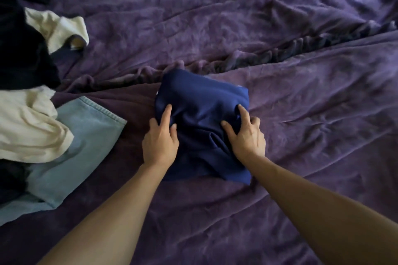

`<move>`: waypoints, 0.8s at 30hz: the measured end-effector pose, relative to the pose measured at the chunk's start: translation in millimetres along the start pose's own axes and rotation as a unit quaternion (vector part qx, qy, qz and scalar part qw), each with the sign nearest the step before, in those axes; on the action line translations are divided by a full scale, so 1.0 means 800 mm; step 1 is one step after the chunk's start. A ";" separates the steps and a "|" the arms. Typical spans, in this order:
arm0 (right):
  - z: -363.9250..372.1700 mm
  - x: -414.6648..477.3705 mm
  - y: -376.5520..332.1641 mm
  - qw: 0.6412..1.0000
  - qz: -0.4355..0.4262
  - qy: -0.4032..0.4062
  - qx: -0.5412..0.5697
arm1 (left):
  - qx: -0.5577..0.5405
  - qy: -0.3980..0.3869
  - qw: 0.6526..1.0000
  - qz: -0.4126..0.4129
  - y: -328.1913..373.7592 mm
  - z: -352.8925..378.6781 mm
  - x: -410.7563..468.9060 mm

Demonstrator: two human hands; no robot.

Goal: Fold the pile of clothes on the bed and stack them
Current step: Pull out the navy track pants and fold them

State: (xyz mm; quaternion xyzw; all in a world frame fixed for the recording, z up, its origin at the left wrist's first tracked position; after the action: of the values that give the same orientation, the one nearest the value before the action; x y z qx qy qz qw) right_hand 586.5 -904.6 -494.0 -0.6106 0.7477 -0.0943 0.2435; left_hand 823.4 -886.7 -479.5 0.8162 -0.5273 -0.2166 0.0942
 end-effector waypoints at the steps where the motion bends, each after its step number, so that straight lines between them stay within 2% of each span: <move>1: -0.013 -0.008 0.007 1.000 -0.002 0.001 -0.002 | 0.000 -0.005 1.000 0.006 0.009 -0.006 -0.010; 9: -0.143 -0.111 0.128 0.999 0.035 -0.024 -0.001 | -0.030 -0.075 0.996 0.045 0.134 -0.015 -0.155; 16: -0.285 -0.189 0.282 0.998 0.060 0.024 0.004 | -0.071 -0.097 0.988 0.093 0.294 0.012 -0.294; 24: -0.488 -0.218 0.436 0.992 0.047 0.111 -0.031 | -0.146 -0.089 0.976 0.137 0.505 0.036 -0.415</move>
State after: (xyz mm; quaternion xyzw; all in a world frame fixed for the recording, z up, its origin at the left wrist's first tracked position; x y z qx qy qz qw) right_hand 120.5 -715.9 -266.4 -0.5677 0.8005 -0.1272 0.1443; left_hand 363.1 -757.2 -266.4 0.6913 -0.6029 -0.3479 0.1939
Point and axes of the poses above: each hand's wrist, its own x-axis towards the middle knuckle, its own z-axis out of the palm, y = z × x, the point moved 6 cm from there along x, towards the middle knuckle, and after that the axes turned 8 degrees about -z, right-handed, at the moved point
